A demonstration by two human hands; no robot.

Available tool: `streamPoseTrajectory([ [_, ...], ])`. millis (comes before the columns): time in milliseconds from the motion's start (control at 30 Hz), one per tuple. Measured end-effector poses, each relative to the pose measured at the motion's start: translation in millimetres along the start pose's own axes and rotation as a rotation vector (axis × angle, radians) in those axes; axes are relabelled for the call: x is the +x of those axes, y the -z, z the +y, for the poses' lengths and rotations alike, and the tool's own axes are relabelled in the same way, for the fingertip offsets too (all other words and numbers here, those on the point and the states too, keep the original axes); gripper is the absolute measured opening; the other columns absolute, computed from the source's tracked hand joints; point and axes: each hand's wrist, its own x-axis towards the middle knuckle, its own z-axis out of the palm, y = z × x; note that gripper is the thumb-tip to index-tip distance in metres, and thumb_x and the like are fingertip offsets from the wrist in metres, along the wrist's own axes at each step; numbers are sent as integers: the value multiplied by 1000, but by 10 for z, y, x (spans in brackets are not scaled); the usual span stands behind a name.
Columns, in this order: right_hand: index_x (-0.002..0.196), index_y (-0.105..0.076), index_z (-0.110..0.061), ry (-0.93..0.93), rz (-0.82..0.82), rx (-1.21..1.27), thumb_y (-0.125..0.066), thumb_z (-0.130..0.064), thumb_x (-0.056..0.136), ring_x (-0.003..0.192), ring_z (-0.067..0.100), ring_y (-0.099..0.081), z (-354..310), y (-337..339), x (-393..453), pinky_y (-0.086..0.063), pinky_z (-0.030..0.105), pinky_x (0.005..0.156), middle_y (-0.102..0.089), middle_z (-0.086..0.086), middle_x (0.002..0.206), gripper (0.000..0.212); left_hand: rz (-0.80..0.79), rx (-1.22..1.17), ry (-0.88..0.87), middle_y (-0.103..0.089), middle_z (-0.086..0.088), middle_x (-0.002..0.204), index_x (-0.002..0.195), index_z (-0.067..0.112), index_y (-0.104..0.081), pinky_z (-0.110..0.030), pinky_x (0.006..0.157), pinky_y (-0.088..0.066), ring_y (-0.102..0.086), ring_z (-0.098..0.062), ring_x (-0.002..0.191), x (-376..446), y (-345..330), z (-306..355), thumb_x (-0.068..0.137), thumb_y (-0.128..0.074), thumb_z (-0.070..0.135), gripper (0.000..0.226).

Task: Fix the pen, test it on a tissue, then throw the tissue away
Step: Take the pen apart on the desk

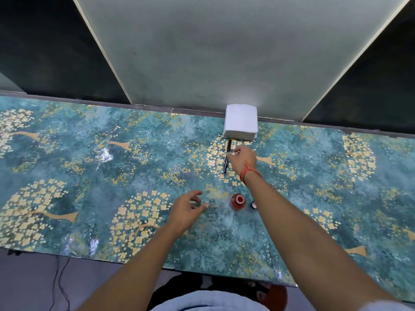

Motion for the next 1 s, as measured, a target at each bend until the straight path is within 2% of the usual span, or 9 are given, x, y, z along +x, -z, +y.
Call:
streamPoseTrajectory([
  [133,84,-61,-8,-49,-47,-173,-67,-32,86,85,29,-62,-187,-224,167,-47,33,69,-62,12,84,25,61,-23,30,-66,4,101,128,23,-58,-32,72,-56,-67,-15,85,-26,234,-127,82,-74,40,51],
  [233,96,-65,-1,-69,10,-231,-65,-18,87,96,37,-65,-209,-322,212,-53,38,76,-69,19,100,19,65,-41,35,-66,4,101,126,25,-59,-33,75,-56,-67,-14,85,-27,285,-128,81,-73,42,50],
  [300,91,-66,-3,-86,2,-235,-63,-10,85,89,35,-65,-199,-337,223,-52,35,71,-69,19,95,9,53,-61,40,-66,4,99,124,24,-60,-33,75,-55,-66,-14,85,-28,277,-119,82,-73,40,47],
  [400,77,-66,-10,-62,-46,-106,-62,-14,84,69,25,-58,-230,-305,84,-44,25,59,-66,11,76,9,68,-106,61,-66,6,96,122,22,-62,-38,78,-58,-67,-15,85,5,238,-58,85,-71,37,41],
  [500,87,-64,-12,-18,-67,140,-61,-17,86,65,21,-60,-245,-236,-327,-45,26,52,-66,7,77,6,105,-251,118,-68,-3,97,120,17,-63,-44,70,-59,-70,-18,77,94,136,67,90,-65,36,37],
  [633,93,-65,-13,59,-93,178,-60,-19,90,74,18,-59,-137,-159,-895,-50,35,70,-64,1,82,8,60,-535,179,-70,-8,93,114,7,-65,-36,58,-55,-65,-20,69,219,-14,363,96,-55,38,37],
  [833,101,-69,-16,74,-51,149,-59,-24,93,75,9,-57,62,-91,-1237,-40,18,62,-66,-3,86,15,-57,-781,268,-72,-5,89,104,6,-71,-24,61,-52,-66,-16,74,310,-126,613,90,-65,26,25],
  [900,94,-70,-17,68,-42,130,-60,-26,93,69,7,-55,82,-76,-1270,-38,15,58,-65,-4,81,14,-44,-813,300,-71,-4,84,101,5,-71,-26,62,-51,-65,-17,74,326,-138,610,89,-67,25,23],
  [1000,72,-66,-11,43,-61,60,-61,-31,91,60,13,-51,118,-66,-1327,-35,26,56,-59,-1,64,28,98,-777,346,-68,-7,76,80,9,-69,-32,62,-51,-63,-21,69,419,-117,539,86,-71,28,20],
])
